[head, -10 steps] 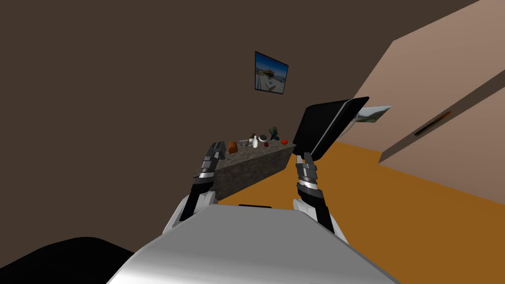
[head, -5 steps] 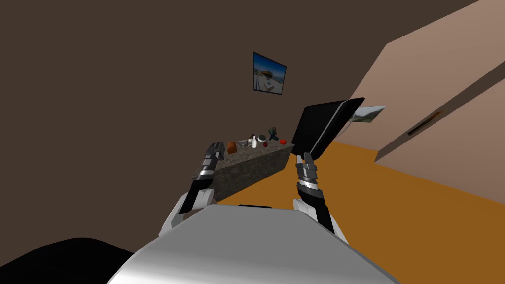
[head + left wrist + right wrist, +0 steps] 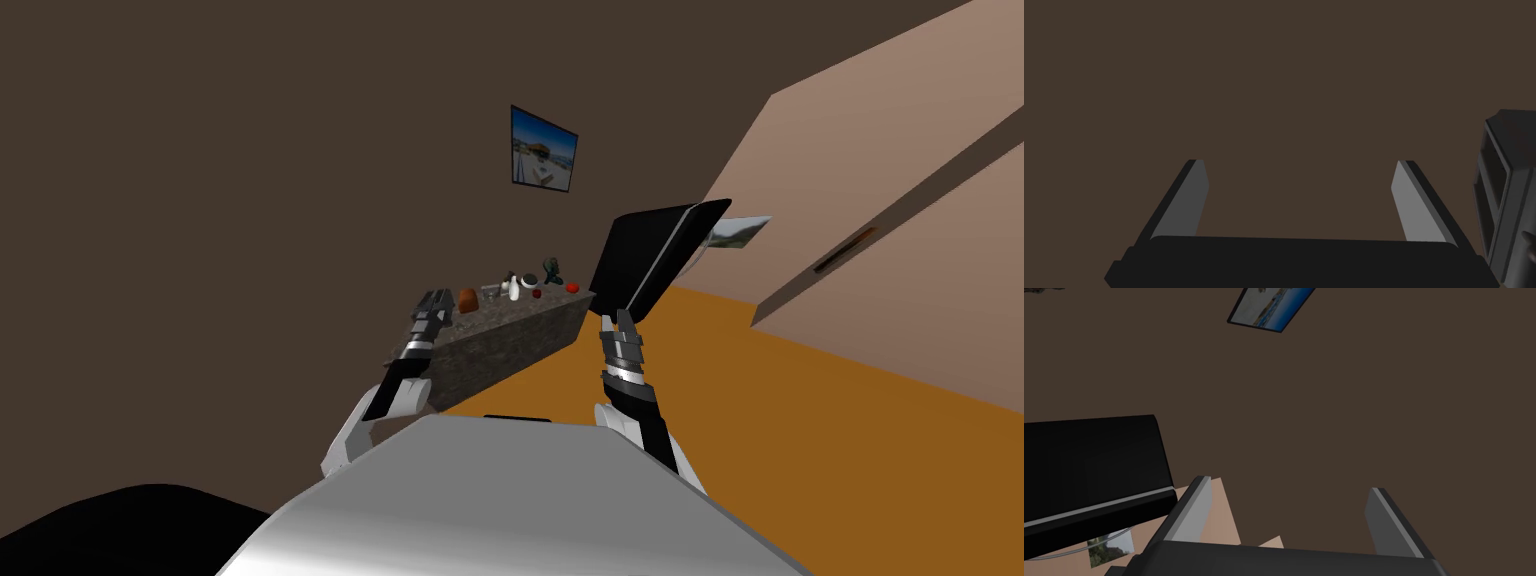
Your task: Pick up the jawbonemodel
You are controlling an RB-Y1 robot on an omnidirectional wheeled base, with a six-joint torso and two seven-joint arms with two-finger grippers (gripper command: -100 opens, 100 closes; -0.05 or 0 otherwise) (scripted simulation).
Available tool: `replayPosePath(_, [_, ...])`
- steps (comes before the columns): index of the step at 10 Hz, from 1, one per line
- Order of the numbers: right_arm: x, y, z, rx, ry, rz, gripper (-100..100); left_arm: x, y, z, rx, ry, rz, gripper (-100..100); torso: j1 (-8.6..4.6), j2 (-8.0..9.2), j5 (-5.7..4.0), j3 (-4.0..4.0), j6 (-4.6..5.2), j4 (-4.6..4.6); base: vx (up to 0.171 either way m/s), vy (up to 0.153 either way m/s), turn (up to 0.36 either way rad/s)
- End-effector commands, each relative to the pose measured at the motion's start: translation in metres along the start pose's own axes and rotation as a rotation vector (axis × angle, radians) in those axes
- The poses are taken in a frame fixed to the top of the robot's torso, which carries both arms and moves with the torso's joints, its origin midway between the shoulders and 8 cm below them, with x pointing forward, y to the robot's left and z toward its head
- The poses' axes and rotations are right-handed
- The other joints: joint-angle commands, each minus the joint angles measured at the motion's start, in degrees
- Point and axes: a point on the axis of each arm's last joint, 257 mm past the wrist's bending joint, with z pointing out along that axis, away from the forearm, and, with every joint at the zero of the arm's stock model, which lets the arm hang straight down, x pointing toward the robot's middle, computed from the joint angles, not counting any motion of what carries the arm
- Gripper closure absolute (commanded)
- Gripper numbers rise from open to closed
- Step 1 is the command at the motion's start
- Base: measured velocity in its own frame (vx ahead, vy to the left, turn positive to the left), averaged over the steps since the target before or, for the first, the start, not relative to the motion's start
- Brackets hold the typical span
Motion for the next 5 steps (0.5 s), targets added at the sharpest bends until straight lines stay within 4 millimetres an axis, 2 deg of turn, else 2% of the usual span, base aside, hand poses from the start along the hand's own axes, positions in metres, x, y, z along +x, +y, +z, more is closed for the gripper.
replayPosePath(1, [0.0, 0.0, 0.0, 0.0, 0.0, 0.0, 0, -0.004, 0.006, 0.006, -0.029, 0.001, -0.023, -100, 0.0, 0.0, 0.0, 0.0, 0.0, 0.0, 0.025, 0.005, -0.048])
replayPosePath(5, [0.0, 0.0, 0.0, 0.0, 0.0, 0.0, 0, -0.009, 0.029, 0.01, -0.12, -0.005, -0.045, -100, 0.01, 0.01, 0.0, 0.01, 0.01, 0.0, 0.019, 0.003, -0.027])
